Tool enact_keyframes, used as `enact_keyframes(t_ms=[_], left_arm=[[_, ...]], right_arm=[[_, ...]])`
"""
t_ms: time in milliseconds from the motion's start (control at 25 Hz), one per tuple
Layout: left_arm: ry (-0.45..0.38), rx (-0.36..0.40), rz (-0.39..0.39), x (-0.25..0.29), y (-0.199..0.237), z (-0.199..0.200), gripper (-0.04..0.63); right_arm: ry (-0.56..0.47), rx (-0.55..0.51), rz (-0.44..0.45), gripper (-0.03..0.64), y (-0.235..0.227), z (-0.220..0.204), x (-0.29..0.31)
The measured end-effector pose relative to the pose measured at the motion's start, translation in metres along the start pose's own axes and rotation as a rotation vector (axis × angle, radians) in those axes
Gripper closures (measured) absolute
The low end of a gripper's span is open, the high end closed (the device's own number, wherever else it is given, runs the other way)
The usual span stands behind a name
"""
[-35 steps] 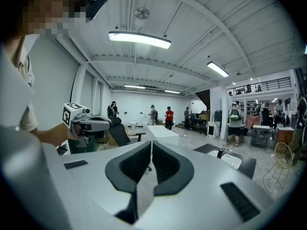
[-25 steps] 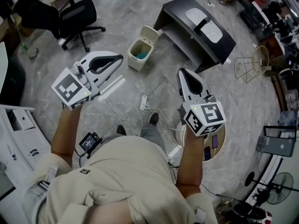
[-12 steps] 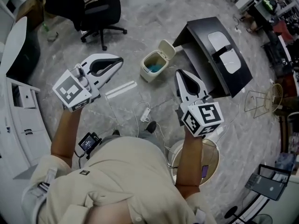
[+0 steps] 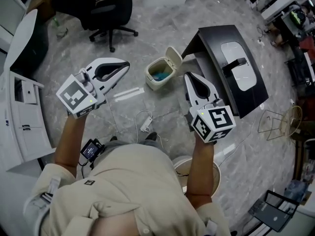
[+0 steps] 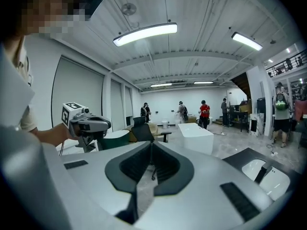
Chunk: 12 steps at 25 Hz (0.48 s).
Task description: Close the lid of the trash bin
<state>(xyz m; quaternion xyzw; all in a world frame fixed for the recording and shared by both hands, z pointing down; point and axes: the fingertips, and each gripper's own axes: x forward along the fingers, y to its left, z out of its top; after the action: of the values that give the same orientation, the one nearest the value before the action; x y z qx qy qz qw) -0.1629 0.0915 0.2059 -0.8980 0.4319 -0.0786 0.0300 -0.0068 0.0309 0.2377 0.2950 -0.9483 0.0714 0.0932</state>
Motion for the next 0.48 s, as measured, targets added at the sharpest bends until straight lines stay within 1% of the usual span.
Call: enact_keyframes(t_ms=[200,400,480], left_arm=[[0.067,-0.048,0.015,0.037,-0.011,-0.003,0.580],[0.081,-0.047,-0.009,0.069,-0.018,-0.009,0.580],[0.060,-0.021,-0.032,0.083,-0.019,-0.009,0.580]], right_arm=[[-0.008,0.006,0.018,0.591,-0.039,0.001,-0.008],[-0.007,0.016,0.005,0.591,-0.067,-0.006,-0.015],[-0.003,0.025,-0.009,0.590,-0.076,-0.009,-0.018]])
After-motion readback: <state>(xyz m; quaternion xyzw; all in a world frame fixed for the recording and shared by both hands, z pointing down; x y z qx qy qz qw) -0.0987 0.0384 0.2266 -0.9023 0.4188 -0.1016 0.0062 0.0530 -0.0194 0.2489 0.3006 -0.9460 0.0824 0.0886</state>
